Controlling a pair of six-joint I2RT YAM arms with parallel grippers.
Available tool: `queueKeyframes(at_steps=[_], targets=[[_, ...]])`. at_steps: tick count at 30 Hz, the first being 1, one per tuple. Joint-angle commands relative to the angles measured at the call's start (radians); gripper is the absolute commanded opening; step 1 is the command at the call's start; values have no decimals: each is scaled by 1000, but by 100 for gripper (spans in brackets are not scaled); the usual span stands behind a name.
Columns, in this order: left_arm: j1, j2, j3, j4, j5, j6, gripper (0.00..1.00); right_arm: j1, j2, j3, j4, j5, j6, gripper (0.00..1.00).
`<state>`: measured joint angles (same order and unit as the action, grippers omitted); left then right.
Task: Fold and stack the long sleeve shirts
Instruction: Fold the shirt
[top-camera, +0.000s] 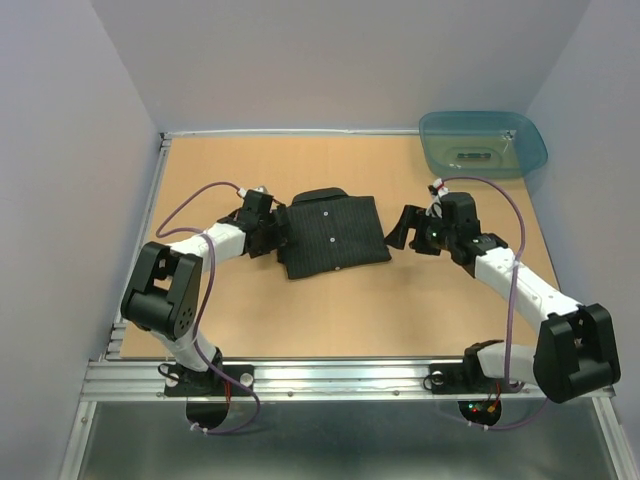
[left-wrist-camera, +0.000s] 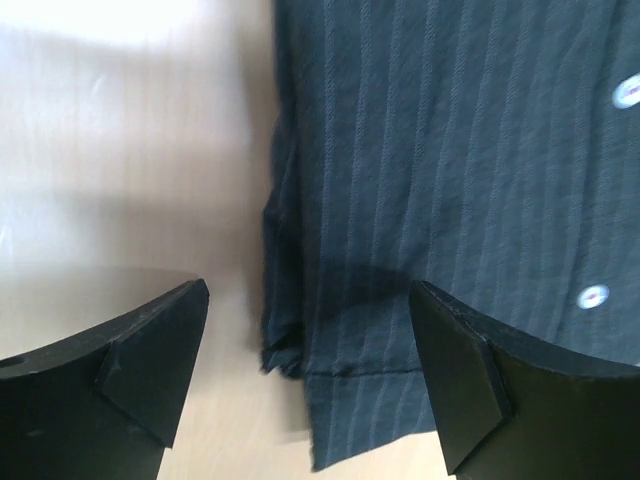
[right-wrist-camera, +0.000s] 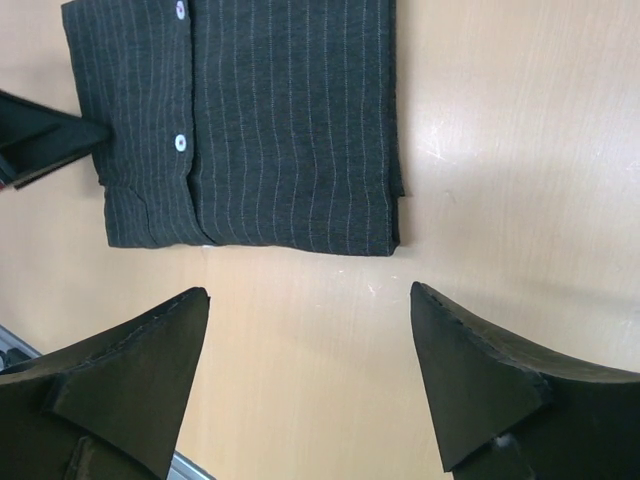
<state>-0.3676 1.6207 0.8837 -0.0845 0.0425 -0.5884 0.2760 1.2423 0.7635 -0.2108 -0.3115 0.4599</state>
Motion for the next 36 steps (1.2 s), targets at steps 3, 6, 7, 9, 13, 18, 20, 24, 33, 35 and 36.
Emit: queueKeyframes(at_steps=[3, 6, 7, 9, 13, 18, 20, 24, 33, 35, 36], targets=[[29, 67, 3, 49, 81, -16, 89, 18, -49, 26, -13, -9, -61, 89], [27, 80, -15, 74, 134, -28, 83, 35, -50, 26, -16, -5, -64, 90], [27, 84, -22, 78, 146, -31, 82, 41, -50, 28, -16, 5, -69, 90], [25, 85, -34, 92, 163, -42, 80, 61, -46, 39, -18, 14, -75, 90], [22, 99, -65, 120, 192, -57, 78, 104, -29, 56, -19, 51, -87, 90], [13, 136, -75, 143, 223, -70, 72, 207, 6, 83, -19, 104, -99, 90], [12, 142, -81, 157, 237, -73, 65, 273, 29, 98, -19, 146, -119, 90], [12, 110, -83, 157, 244, -71, 48, 380, 83, 135, -22, 204, -151, 90], [9, 38, -98, 144, 273, -82, 8, 589, 187, 259, -29, 385, -297, 90], [9, 25, -94, 135, 281, -83, 8, 652, 224, 281, -27, 440, -374, 90], [9, 24, -92, 131, 287, -82, 8, 672, 239, 292, -27, 463, -398, 90]])
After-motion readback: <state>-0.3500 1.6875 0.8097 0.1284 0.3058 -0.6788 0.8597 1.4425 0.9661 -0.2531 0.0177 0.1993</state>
